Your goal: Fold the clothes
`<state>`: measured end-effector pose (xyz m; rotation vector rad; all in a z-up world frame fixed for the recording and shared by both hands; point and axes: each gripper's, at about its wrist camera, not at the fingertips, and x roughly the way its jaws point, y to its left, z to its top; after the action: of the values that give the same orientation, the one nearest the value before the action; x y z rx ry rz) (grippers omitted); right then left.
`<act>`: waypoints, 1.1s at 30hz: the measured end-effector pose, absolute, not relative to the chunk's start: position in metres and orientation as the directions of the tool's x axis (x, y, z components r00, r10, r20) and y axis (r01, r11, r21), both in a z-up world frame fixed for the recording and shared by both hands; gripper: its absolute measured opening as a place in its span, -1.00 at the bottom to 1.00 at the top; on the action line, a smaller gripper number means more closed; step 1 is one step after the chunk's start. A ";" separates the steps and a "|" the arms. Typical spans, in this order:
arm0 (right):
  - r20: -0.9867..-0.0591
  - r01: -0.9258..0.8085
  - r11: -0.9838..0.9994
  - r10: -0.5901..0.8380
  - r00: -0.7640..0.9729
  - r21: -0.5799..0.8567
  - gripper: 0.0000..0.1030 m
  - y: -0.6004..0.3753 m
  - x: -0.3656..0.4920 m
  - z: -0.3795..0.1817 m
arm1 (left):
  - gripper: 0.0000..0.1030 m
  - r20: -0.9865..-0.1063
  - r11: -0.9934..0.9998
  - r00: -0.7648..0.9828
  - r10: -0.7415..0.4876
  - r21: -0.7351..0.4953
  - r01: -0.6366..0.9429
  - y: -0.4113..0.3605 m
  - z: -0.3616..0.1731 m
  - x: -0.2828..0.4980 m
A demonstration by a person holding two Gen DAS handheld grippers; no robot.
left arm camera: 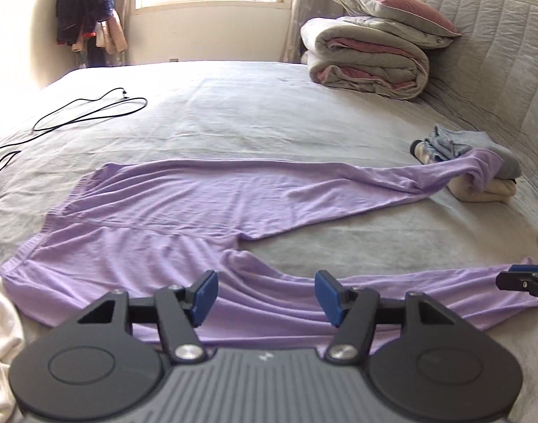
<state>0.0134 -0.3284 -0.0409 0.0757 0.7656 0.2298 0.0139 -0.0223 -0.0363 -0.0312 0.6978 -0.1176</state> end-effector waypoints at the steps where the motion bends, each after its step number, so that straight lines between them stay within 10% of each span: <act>1: -0.679 -0.188 0.970 0.240 0.694 0.151 -0.12 -0.322 0.014 -0.041 | 0.24 -0.638 0.994 0.763 -0.105 -0.069 0.080 -0.012 -0.037 0.013; 33: -0.698 -0.451 0.873 0.440 0.565 0.185 -0.08 -0.166 0.047 -0.060 | 0.32 -0.716 0.897 0.695 -0.066 -0.348 -0.272 0.148 -0.070 0.004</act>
<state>0.0473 -0.1656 -0.0595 -0.0147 0.8170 0.5244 0.0040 0.1480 -0.0700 -0.4545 0.8003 0.1194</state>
